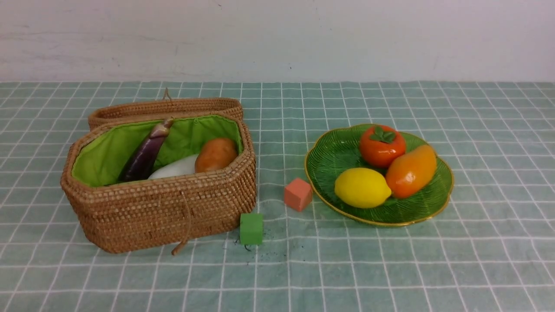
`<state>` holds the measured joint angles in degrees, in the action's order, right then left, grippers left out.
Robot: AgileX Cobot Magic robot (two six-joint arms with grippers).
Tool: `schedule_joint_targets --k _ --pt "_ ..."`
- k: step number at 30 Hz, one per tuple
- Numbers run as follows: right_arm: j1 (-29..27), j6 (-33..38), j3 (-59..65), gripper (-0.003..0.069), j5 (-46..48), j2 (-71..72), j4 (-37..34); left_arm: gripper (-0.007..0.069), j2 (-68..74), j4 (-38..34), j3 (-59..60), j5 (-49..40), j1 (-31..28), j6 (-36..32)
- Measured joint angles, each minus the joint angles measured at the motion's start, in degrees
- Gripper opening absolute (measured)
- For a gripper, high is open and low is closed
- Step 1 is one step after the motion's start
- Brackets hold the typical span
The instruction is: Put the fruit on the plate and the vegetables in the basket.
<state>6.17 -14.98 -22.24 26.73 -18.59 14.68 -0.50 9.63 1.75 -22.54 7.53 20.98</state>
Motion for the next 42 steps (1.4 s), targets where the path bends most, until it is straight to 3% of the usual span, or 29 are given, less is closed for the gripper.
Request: schedule_joint_targets --k 11,20,42 --pt "-5.48 0.0 22.99 0.0017 -5.02 18.96 -2.58 0.0238 0.0 0.0 0.0 0.0 0.0 0.0" --pt "-6.8 4.92 23.19 0.002 -4.61 19.16 -7.23 0.0238 0.0 0.0 0.0 0.0 0.0 0.0" --pt "-6.8 5.63 23.19 0.0043 -4.65 19.16 -7.8 0.0238 0.0 0.0 0.0 0.0 0.0 0.0"
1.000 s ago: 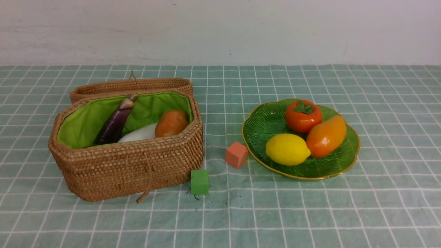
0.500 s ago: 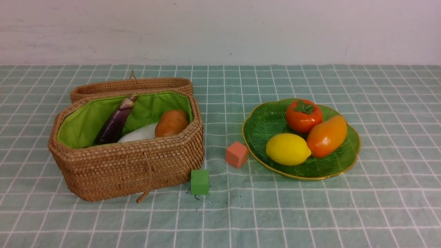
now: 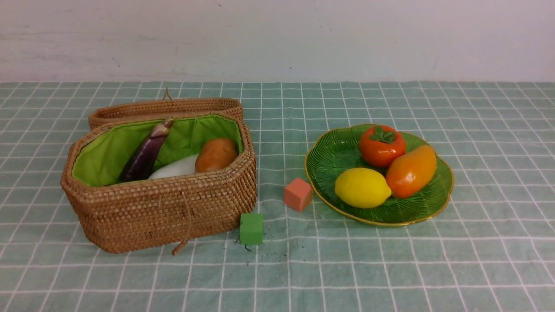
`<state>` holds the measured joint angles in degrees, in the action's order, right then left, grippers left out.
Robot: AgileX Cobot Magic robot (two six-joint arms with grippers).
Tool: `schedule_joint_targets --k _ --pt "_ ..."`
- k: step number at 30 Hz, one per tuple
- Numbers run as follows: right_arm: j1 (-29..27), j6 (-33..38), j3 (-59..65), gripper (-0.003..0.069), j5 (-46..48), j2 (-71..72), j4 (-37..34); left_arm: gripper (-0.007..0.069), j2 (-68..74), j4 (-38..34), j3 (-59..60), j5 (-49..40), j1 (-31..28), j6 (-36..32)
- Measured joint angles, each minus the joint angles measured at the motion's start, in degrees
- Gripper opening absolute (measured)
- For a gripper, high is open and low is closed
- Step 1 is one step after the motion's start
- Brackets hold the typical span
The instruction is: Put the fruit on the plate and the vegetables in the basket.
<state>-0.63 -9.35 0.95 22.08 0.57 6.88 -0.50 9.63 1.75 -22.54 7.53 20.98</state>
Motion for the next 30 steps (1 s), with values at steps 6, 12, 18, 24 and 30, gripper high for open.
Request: schedule_joint_targets --k 6,12,18,24,30 --pt "0.0 0.0 0.0 0.005 0.0 0.0 0.0 0.0238 0.0 0.0 0.0 0.0 0.0 0.0" --pt "0.0 0.0 0.0 0.0057 0.0 0.0 0.0 0.0238 0.0 0.0 0.0 0.0 0.0 0.0" --pt "0.0 0.0 0.0 0.0069 0.0 0.0 0.0 0.0238 0.0 0.0 0.0 0.0 0.0 0.0" --pt "0.0 0.0 0.0 0.008 0.0 0.0 0.0 0.0238 0.0 0.0 0.0 0.0 0.0 0.0" --pt "0.0 0.0 0.0 0.0085 0.0 0.0 0.0 0.0238 0.0 0.05 0.0 0.0 0.0 0.0"
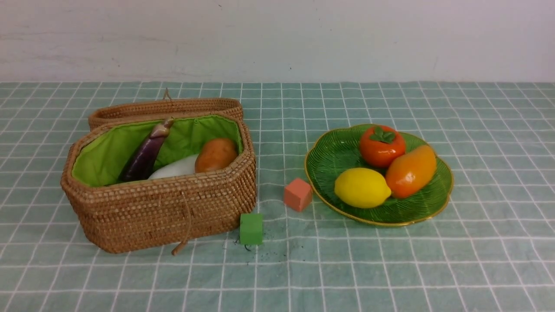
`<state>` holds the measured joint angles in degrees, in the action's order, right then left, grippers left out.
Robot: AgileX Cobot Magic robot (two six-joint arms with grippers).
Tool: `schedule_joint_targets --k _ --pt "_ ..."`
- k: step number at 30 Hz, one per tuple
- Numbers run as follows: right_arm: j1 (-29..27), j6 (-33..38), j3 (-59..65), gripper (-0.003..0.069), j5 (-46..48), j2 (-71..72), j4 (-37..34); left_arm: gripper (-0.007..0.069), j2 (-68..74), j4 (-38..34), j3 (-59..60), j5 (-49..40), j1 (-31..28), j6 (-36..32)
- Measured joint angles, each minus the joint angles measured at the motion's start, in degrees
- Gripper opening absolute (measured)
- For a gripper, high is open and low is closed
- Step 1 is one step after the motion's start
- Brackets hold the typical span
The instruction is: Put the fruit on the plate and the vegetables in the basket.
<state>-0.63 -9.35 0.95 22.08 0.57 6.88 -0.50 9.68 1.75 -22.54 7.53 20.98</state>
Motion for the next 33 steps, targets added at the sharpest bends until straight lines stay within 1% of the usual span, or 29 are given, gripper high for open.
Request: schedule_joint_targets --k 33 --pt "0.0 0.0 0.0 0.0116 0.0 0.06 0.0 0.0238 0.0 0.06 0.0 0.0 0.0 0.0"
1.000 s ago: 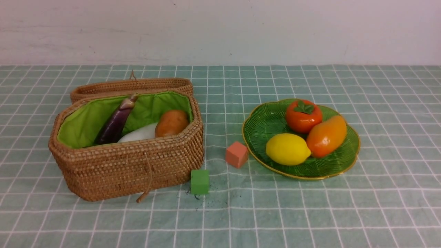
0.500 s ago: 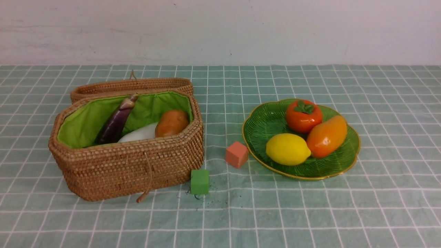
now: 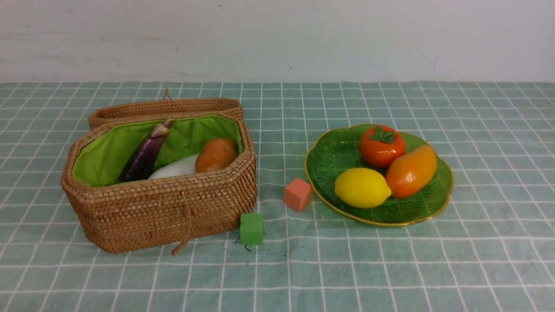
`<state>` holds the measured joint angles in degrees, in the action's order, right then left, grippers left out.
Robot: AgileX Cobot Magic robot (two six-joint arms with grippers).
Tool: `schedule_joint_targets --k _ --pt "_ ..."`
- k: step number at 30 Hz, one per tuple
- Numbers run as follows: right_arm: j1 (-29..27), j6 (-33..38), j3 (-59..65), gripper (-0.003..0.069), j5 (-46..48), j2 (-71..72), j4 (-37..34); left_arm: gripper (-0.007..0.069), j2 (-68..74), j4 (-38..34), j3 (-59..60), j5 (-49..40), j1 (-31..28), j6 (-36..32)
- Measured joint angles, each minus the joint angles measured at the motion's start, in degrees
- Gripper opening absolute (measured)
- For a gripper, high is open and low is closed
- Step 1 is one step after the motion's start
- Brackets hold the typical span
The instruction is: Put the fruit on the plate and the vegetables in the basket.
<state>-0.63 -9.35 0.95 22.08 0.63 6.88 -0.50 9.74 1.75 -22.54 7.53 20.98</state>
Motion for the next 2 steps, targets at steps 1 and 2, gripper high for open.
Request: schedule_joint_targets --k 1,2 --pt "0.0 0.0 0.0 0.0117 0.0 0.0 0.0 0.0238 0.0 0.0 0.0 0.0 0.0 0.0" --pt "0.0 0.0 0.0 0.0119 0.0 0.0 0.0 0.0238 0.0 0.0 0.0 0.0 0.0 0.0"
